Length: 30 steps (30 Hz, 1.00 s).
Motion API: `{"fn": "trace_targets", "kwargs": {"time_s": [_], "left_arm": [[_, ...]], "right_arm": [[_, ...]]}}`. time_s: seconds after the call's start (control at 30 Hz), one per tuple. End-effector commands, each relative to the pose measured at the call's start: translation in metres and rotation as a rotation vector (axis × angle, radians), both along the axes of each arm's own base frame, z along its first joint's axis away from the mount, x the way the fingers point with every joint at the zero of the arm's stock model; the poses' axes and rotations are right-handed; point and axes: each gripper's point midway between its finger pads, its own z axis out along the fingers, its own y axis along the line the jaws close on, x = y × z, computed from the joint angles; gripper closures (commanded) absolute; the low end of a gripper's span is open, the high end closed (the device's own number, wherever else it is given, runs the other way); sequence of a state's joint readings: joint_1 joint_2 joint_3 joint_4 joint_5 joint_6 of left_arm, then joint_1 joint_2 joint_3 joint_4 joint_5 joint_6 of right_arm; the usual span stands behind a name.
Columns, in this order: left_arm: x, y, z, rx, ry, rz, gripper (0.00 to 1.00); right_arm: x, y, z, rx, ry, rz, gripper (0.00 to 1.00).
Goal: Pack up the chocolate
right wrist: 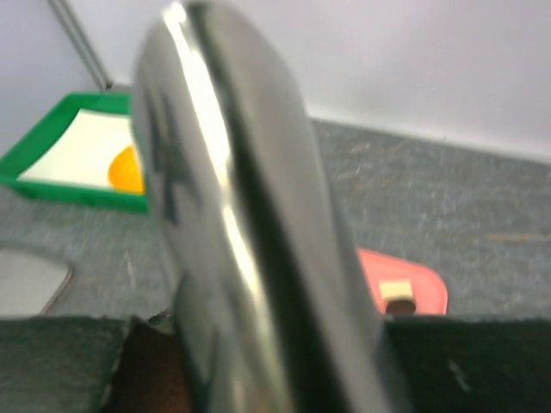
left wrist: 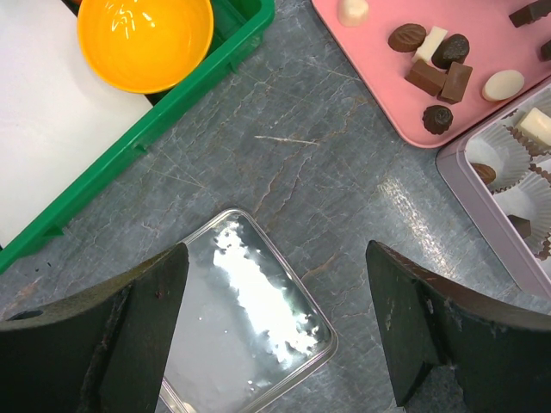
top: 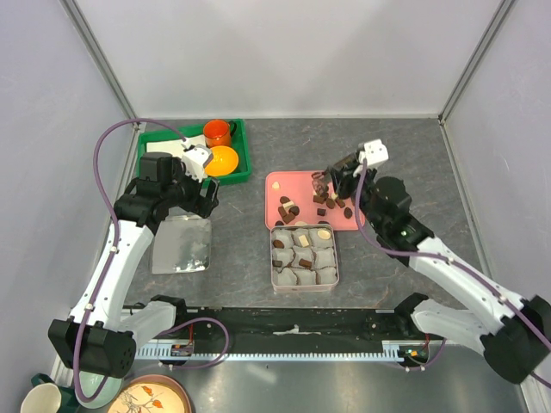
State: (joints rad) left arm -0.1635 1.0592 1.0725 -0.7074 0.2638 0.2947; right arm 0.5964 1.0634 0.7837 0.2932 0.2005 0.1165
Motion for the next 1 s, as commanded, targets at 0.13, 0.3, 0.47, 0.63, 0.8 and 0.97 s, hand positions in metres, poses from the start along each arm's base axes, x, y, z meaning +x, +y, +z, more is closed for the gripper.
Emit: {"fn": "trace_targets", "kwargs": {"time_s": [0.13,0.3,0.47,0.63,0.8,0.97], "left_arm": [[0.002,0.002,0.009,0.011,-0.036,-0.006,0.09],[0.001,0.002,0.008,0.003,-0.029,0.0,0.09],[0.001,0.002,0.009,0.004,-0.031,0.003,0.09],[0.002,0.0,0.01,-0.004,-0.024,0.0,0.09],[0.002,0.0,0.008,-0.004,-0.018,0.001,0.09],[0.001,0.001,0.005,-0.003,-0.011,0.003,0.09]], "right_arm": [[-0.079,-0.003,-0.024,-0.007,0.129,0.12,0.83],[-0.107,-0.003,-0.028,-0.003,0.185,0.185,0.83],[-0.124,0.0,-0.038,0.009,0.23,0.246,0.82],[-0.132,0.005,-0.052,0.008,0.266,0.288,0.8],[-0.135,0.013,-0.061,0.006,0.294,0.322,0.79],[-0.135,0.012,-0.072,-0.006,0.312,0.317,0.76]]}}
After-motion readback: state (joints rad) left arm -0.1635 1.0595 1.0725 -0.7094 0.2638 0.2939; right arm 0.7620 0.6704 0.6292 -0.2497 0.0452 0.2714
